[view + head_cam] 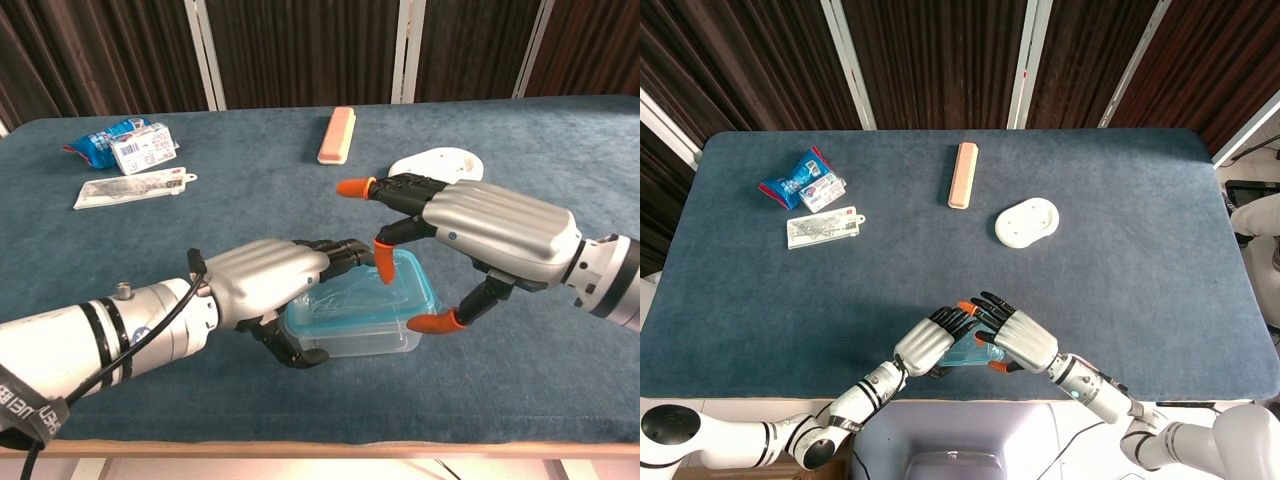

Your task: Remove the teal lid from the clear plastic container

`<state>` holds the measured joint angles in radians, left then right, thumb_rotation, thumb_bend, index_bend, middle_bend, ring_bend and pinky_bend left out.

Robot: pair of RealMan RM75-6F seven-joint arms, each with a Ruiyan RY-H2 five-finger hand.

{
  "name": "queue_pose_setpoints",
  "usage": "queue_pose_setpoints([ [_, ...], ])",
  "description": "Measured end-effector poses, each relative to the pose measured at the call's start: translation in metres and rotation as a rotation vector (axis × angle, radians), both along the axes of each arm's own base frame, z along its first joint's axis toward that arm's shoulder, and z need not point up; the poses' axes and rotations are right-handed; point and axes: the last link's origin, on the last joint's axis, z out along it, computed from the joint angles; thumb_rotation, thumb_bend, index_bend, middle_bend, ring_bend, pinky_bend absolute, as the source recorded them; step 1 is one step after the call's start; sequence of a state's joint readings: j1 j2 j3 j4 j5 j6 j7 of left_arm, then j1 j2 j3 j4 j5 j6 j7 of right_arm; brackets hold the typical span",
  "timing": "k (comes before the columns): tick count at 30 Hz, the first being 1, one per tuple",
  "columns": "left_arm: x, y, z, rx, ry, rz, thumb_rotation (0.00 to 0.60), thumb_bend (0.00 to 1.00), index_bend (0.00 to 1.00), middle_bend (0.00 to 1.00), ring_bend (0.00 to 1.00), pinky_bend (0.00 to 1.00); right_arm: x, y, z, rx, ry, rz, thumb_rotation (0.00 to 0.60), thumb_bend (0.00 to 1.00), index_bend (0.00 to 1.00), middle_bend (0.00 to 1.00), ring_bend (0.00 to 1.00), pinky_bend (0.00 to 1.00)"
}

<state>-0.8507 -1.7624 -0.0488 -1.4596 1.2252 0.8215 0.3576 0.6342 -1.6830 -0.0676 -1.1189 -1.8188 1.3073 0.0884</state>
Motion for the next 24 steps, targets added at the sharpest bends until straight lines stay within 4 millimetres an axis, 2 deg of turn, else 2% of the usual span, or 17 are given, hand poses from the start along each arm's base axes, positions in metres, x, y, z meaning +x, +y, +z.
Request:
queue_pose_setpoints([
  [24, -0.003, 0.0, 0.001, -0.002, 0.001, -0.003, 0.6, 0.27, 0.0, 0.0, 0.35, 0.29, 0.004, -0.012, 0.005, -0.083, 0.055, 0.045, 0.6, 0.5, 0.68, 0.08, 0.0, 0.0],
])
